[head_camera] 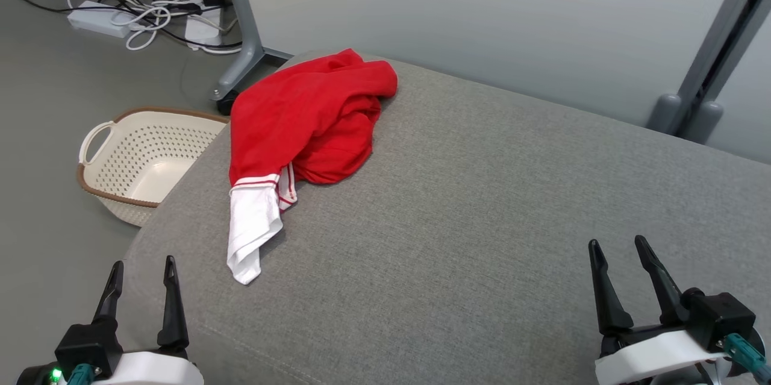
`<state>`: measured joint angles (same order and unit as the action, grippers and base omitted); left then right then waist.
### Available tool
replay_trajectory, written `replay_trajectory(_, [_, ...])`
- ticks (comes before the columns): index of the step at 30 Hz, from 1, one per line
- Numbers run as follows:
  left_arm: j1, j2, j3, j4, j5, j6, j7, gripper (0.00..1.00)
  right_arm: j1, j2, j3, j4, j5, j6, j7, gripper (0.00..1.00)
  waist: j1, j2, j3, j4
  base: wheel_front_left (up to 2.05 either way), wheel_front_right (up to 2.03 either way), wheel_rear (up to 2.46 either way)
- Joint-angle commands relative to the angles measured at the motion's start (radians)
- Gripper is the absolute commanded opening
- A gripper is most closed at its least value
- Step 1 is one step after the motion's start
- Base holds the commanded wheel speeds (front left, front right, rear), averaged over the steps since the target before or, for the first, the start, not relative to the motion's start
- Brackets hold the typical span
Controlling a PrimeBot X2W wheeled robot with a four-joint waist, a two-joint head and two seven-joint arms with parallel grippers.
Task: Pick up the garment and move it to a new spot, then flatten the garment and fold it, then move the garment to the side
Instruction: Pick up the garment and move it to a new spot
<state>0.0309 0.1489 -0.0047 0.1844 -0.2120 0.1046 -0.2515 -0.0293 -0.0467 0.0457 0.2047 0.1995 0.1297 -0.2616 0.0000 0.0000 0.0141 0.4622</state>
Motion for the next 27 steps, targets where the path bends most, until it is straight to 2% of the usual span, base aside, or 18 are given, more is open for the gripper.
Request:
replay_trajectory(1, [-0.001, 0.008, 0.006, -0.003, -0.002, 0.005, -0.005, 1.00, 0.006, -0.008, 0.001, 0.000, -0.001, 0.002, -0.005, 1.00, 0.0000, 0.0000, -0.002, 0.024, 0.00, 0.00, 0.00])
replay_trajectory(5, [0.006, 0.015, 0.014, -0.003, -0.013, 0.005, -0.006, 1.00, 0.002, -0.008, 0.009, 0.004, 0.001, 0.002, -0.005, 1.00, 0.0000, 0.0000, -0.003, 0.044, 0.00, 0.00, 0.00])
replay_trajectory(15, [0.013, 0.016, 0.019, -0.012, -0.019, 0.019, -0.009, 1.00, -0.007, -0.009, 0.017, 0.008, 0.007, 0.002, -0.005, 1.00, 0.0000, 0.0000, 0.007, 0.047, 0.00, 0.00, 0.00])
replay_trajectory(21, [-0.042, 0.033, 0.015, -0.010, -0.034, -0.003, 0.002, 1.00, -0.028, -0.022, 0.021, 0.003, 0.002, 0.002, -0.005, 1.00, 0.0000, 0.0000, 0.040, 0.006, 0.00, 0.00, 0.00])
replay_trajectory(27, [-0.165, 0.066, 0.023, -0.016, -0.057, -0.029, 0.026, 1.00, -0.059, -0.054, 0.018, -0.007, 0.000, 0.002, -0.005, 1.00, 0.0000, 0.0000, 0.108, -0.061, 0.00, 0.00, 0.00])
